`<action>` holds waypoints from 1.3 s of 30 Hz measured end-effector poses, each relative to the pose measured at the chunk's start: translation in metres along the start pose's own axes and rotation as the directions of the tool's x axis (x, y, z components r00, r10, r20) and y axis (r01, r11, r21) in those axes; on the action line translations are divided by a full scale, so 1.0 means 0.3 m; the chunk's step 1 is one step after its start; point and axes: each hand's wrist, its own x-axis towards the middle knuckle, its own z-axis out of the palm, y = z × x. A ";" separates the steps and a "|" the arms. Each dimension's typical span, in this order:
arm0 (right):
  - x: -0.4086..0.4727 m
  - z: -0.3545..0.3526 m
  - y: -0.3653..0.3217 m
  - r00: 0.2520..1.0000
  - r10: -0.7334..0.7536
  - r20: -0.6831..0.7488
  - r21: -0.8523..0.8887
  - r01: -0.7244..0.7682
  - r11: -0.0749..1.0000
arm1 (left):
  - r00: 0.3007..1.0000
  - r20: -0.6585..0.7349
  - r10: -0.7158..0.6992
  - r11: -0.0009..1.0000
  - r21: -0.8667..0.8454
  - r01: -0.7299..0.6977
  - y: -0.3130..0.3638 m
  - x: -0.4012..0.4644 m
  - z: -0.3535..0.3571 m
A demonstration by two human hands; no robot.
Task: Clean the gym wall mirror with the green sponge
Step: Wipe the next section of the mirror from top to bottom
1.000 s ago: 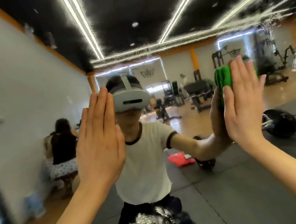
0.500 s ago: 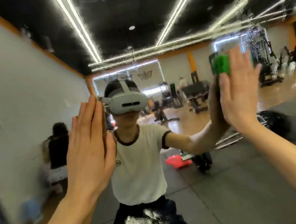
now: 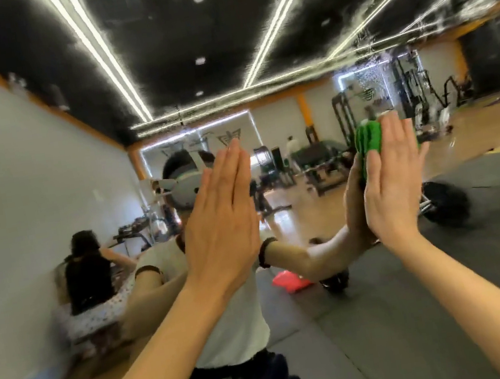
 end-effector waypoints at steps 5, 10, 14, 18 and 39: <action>-0.205 0.055 -0.223 0.984 -0.171 0.058 0.086 0.166 0.982 | 1.000 0.005 -0.017 0.997 0.078 0.016 0.006 -0.002 0.008; -0.188 -0.013 -0.036 0.784 -0.573 0.239 0.071 0.574 0.816 | 1.000 0.013 -0.007 0.995 0.102 0.006 0.009 -0.001 -0.003; -0.164 -0.047 0.118 0.996 -0.010 0.088 0.026 0.008 1.000 | 1.000 -0.005 -0.006 0.991 0.134 0.007 0.014 0.000 -0.002; -0.219 -0.010 -0.035 0.993 -0.065 0.095 0.064 0.059 0.996 | 1.000 -0.003 -0.027 0.989 0.143 0.027 0.023 0.002 -0.002; 0.303 0.018 -0.122 0.843 -0.523 0.127 0.071 0.518 0.852 | 1.000 -0.020 -0.009 0.984 0.178 0.012 0.019 -0.007 -0.002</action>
